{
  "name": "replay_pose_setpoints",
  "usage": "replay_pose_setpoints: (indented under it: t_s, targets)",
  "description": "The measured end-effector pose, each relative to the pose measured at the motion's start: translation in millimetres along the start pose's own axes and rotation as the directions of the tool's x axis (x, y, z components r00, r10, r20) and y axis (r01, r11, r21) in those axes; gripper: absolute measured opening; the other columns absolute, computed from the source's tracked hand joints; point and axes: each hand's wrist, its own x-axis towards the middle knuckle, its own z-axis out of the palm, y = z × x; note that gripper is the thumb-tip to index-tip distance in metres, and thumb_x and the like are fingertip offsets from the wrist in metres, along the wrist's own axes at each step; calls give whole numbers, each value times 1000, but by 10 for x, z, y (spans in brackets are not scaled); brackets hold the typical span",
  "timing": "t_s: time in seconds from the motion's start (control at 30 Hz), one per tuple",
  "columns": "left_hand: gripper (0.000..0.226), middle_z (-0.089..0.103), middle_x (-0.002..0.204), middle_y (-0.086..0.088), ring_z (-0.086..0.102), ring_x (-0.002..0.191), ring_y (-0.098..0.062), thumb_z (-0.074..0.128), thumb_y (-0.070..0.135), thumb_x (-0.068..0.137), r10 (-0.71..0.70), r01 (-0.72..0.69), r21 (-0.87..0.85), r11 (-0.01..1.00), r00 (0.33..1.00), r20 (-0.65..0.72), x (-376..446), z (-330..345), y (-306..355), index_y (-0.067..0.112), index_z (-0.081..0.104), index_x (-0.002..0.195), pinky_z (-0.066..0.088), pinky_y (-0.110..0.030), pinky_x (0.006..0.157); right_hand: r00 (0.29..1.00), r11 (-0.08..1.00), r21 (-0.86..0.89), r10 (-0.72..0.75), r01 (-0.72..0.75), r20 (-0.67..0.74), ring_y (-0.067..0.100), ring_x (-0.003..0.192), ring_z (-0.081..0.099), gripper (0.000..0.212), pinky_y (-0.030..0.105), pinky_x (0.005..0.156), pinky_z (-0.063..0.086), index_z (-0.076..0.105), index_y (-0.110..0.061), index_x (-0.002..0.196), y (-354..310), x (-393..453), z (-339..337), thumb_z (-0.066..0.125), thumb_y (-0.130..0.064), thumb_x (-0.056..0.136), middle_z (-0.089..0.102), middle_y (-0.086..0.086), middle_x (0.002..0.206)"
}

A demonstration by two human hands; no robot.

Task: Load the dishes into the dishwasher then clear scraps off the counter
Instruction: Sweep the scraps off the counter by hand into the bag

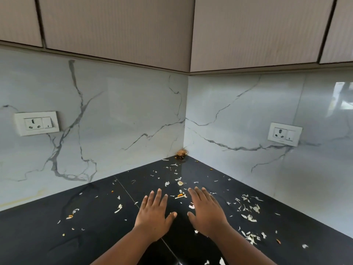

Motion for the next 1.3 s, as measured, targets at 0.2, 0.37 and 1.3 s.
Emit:
replay_pose_setpoints:
  t_s: [0.2,0.37,1.3]
  targets:
    - [121,-9,161,-6,-12,147,-26,-27,76,50,-119,119,11,993,992,51,430,254,-72,20,1,153,-8,-40,116,999,999,39,-6,4,40,24,148,6,72,37,119,9,11,-21,153,502,492,220,47,-39,93,15,3,160]
    - [128,-6,161,-7,-9,148,-27,-33,77,46,-171,168,38,985,982,83,831,373,-208,20,3,153,-5,-42,118,996,996,83,6,-13,87,23,149,3,73,35,119,6,9,-21,153,705,847,508,47,-40,94,10,3,161]
    - [102,-36,151,-4,-37,137,-20,-4,86,74,-411,408,-93,908,911,-20,3525,1578,-1423,17,-29,145,-18,-41,115,950,935,165,312,-313,30,40,128,41,51,44,94,42,31,-24,144,1811,5885,2443,47,-21,96,33,18,146]
